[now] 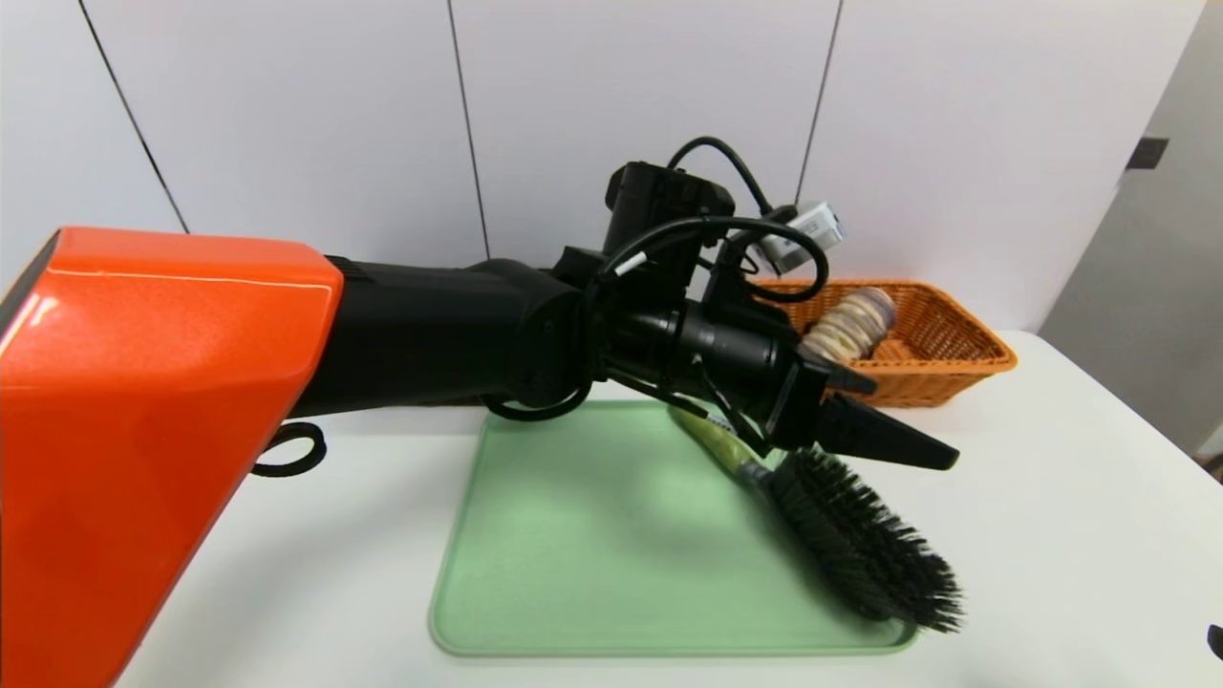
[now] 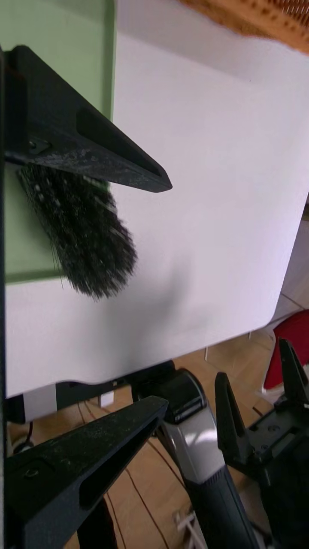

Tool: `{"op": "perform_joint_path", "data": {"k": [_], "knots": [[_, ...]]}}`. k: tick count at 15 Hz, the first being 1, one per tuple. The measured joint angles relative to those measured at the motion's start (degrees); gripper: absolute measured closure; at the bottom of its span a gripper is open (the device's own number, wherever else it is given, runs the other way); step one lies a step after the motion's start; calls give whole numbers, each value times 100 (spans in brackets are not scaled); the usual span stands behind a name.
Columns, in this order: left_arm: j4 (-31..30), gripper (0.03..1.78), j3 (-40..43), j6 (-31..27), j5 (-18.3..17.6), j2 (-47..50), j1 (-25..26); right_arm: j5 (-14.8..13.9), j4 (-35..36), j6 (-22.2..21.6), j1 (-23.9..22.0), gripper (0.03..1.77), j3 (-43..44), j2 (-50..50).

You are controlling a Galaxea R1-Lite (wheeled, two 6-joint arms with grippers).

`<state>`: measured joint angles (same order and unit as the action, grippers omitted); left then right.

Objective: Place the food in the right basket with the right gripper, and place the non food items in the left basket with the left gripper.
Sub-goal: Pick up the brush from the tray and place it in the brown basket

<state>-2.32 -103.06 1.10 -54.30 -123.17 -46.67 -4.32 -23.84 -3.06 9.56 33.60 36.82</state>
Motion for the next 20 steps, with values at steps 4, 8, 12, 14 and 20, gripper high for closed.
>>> {"op": "perform_joint_path", "data": {"k": [4,8,12,14,20], "knots": [[-286,12,118,568,-1265,79,-9,2,0,0,0,9,-4,-41],[-741,12,199,-17,-1045,-172,48,27,-5,9,0,9,-2,-71],[-1942,12,218,-541,-1211,-692,65,5,-22,4,0,9,-22,-132],[-2086,12,319,-352,-1685,-756,59,2,-27,9,0,9,-46,-173],[-2450,12,251,-156,-2029,-937,139,27,-27,9,0,9,-77,-201]]}}
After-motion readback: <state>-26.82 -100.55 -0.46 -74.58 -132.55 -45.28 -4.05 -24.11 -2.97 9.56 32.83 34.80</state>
